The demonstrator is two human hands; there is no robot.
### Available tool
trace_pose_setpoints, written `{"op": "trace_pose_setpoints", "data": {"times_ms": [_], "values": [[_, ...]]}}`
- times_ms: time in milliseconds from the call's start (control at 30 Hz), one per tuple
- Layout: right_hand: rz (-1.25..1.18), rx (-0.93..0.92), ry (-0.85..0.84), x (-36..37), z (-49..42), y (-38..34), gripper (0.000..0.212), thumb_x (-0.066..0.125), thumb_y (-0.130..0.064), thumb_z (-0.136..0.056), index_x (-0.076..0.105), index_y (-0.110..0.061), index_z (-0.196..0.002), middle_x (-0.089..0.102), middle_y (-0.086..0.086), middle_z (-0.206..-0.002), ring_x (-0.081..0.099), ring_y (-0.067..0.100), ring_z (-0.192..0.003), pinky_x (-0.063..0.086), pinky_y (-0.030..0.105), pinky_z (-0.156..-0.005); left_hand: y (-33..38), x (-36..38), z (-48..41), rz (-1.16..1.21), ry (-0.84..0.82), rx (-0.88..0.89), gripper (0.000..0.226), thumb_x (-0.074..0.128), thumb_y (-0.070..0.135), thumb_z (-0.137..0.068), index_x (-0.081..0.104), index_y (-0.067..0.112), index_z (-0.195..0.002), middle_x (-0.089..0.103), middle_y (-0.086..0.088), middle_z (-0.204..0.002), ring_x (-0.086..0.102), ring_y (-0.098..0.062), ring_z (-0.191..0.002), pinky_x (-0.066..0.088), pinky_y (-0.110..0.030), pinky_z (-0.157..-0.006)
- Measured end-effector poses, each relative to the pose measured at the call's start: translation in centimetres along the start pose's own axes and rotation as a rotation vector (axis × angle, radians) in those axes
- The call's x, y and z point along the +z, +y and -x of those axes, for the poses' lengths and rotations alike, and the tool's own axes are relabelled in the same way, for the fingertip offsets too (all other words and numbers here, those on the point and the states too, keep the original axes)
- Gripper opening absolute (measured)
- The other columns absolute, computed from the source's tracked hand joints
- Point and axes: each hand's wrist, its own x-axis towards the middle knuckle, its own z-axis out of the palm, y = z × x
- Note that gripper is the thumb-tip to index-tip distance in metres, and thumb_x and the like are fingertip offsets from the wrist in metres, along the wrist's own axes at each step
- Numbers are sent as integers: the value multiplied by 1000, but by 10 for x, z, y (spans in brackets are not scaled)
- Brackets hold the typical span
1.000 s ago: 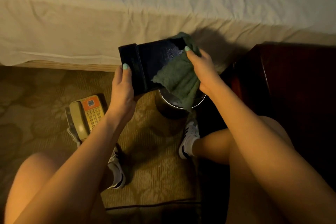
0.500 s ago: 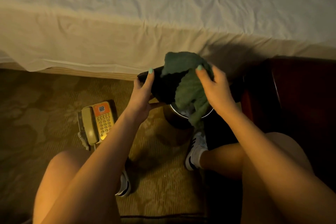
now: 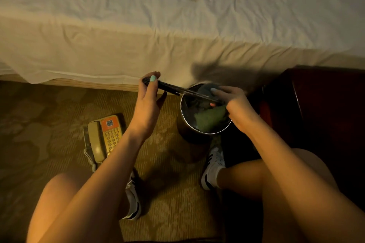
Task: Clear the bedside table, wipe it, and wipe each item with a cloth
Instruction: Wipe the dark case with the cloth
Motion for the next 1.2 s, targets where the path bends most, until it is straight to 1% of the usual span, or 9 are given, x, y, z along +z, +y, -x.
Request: {"op": "trace_pose_setpoints", "data": {"times_ms": [167, 400, 600, 667, 767, 900, 1033, 1100, 1200], "values": [[412, -257, 82, 10, 9, 4, 19, 65, -35, -85, 72, -18, -92, 71, 4, -88, 67, 21, -87, 54, 49, -80, 4, 1, 0, 307, 0, -112, 40, 34, 34, -105, 37, 22, -143, 59, -12, -124, 64, -24, -109, 53, -40, -93], [530, -211, 29, 25, 6, -3, 33, 49, -37, -98, 58, -6, -100, 61, 4, -91, 60, 19, -89, 46, 36, -77, -3, 6, -3, 408, 69, -195, 46, 35, 46, -103, 49, 22, -139, 66, -5, -126, 66, -22, -111, 58, -37, -83], [575, -193, 396, 4, -9, -14, 35, 54, -26, -97, 52, -1, -120, 61, 17, -113, 58, 26, -103, 35, 17, -73, -8, -5, -7, 322, 88, -215, 49, 30, 51, -103, 58, 20, -130, 68, -2, -123, 64, -22, -113, 54, -40, -90], [524, -208, 241, 0, -7, -20, 43, 58, -27, -94, 51, -8, -132, 58, 11, -126, 56, 20, -112, 44, 25, -92, -8, -5, -7, 277, 64, -178, 49, 29, 48, -104, 56, 18, -130, 68, -3, -122, 65, -21, -112, 57, -36, -83], [534, -277, -26, 7, 15, -23, 58, 65, -16, -89, 43, -15, -143, 51, 4, -139, 48, 15, -128, 41, 37, -109, -13, -4, -10, 257, 87, -169, 51, 31, 48, -104, 48, 15, -139, 63, -8, -130, 61, -25, -118, 54, -43, -93], [624, -426, -88, 22, 35, -22, 48, 72, -17, -84, 59, -19, -130, 66, 8, -117, 61, 14, -112, 50, 35, -98, -16, -3, -14, 268, 134, -191, 51, 35, 48, -103, 47, 14, -140, 63, -11, -129, 62, -27, -116, 56, -42, -88], [640, -644, -143, 31, 39, -23, 17, 73, -24, -82, 72, -13, -95, 64, -9, -85, 62, 6, -88, 50, 28, -80, -14, 0, -12, 271, 71, -235, 53, 30, 45, -104, 50, 8, -136, 65, -13, -125, 65, -26, -111, 58, -35, -82], [768, -821, -49, 37, 32, -18, 20, 68, -32, -83, 74, -13, -89, 62, -3, -86, 54, 12, -90, 43, 31, -82, -13, 1, -10, 266, 18, -267, 55, 28, 46, -104, 50, 8, -137, 62, -15, -129, 61, -28, -117, 54, -38, -93], [939, -824, 95, 45, 26, -5, 34, 53, -32, -91, 71, -10, -108, 62, 9, -108, 52, 26, -108, 44, 47, -93, -16, 1, -8, 283, 6, -280, 54, 29, 46, -104, 49, 10, -139, 60, -14, -133, 57, -28, -123, 44, -44, -105]]}}
